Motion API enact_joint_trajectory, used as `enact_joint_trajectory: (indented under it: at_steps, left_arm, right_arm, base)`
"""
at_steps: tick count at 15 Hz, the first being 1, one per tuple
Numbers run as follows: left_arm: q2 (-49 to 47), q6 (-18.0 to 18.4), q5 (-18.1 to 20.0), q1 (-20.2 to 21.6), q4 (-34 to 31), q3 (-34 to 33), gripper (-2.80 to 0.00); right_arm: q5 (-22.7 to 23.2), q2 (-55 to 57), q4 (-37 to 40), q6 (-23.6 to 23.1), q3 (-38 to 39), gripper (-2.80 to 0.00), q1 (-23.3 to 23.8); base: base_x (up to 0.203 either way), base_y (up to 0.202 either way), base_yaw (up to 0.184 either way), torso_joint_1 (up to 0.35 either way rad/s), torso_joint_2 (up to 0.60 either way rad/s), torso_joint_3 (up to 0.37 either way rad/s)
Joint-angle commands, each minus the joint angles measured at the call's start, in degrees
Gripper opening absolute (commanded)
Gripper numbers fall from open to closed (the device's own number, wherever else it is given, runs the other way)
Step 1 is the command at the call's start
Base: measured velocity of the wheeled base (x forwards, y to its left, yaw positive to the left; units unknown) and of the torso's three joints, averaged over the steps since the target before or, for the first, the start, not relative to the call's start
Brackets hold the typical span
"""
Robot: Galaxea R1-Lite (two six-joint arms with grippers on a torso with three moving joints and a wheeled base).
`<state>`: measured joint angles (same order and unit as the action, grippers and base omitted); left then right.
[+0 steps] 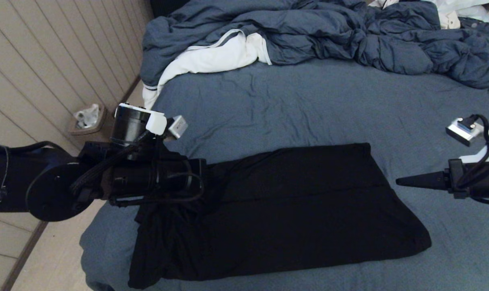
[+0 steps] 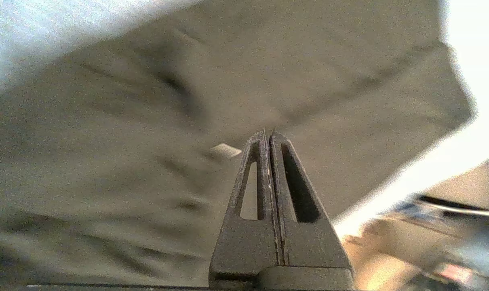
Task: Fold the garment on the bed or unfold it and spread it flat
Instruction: Fold the black T-shirt
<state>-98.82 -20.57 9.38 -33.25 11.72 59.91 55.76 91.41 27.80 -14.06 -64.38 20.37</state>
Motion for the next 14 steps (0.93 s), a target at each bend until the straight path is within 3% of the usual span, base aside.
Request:
enact_joint_trajectory:
  at_steps: [1,4,7,14]
  left_arm:
    - [-1.00,4.36,-1.66,1.68,-0.49,1.68,0.00]
    - [-2.42,11.31,-2.84,1.70,-0.30,1.63,0.00]
    - [-4.89,15.43,-2.78,1.41,0.06,1.87,0.00]
    - [-8.14,16.74,-2.96,1.02,1.28,2.22,0.00]
  right_arm:
    - [0.31,-0.09,0.15,-0.09,0.13,-2.80,0.02]
    - [0.23,0.26,0.06,-0.09,0.13,-2.80,0.33]
    - [0.23,1.14,0.06,-0.18,0.05,-2.80,0.46]
    - [1.04,1.32,-1.35,-0.25,0.40,-2.80,1.36]
  base:
    - [0.000,0.000,0.000,0.000,0.00,0.000]
    - [0.000,0.000,0.000,0.000,0.00,0.000]
    - [0.000,0.000,0.000,0.000,0.00,0.000]
    - [0.000,0.000,0.000,0.000,0.00,0.000]
